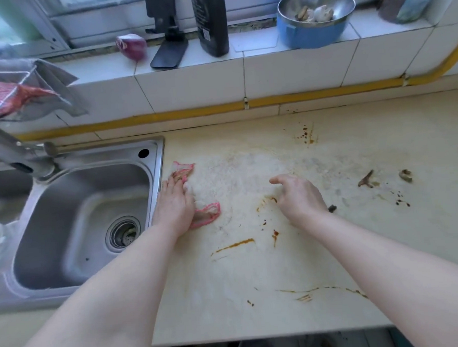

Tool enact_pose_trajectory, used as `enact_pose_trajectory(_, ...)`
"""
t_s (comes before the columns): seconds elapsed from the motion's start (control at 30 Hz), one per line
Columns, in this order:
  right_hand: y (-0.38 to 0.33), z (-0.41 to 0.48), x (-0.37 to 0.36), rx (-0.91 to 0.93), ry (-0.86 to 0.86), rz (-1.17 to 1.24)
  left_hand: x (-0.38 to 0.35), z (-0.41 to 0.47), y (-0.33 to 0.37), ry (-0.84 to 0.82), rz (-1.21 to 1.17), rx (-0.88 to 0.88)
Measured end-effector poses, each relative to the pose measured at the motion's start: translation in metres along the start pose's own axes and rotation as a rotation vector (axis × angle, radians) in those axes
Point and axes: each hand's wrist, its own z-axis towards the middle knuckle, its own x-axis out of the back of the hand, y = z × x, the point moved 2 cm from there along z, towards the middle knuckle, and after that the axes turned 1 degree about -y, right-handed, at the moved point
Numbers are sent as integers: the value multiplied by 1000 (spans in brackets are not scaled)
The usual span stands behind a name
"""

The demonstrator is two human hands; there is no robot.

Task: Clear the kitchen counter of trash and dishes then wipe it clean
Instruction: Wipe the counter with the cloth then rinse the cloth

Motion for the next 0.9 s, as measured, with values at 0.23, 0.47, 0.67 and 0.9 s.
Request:
enact_pose_trajectory(0.23, 45, -23, 21, -44, 81, -11, -51, -54, 51, 92, -120, -15)
enact_pose_trajectory(0.47, 120, -55, 49, -194, 119, -90, -88, -74, 127, -1, -134, -176)
enact_pose_trajectory(0.67, 165, -89, 60, -192, 23, -129, -117, -97, 203, -100, -117, -276)
enact_pose_trajectory(0.9, 158, -97, 64, -154, -13, -111, -84, -106, 220, 80, -287, -231)
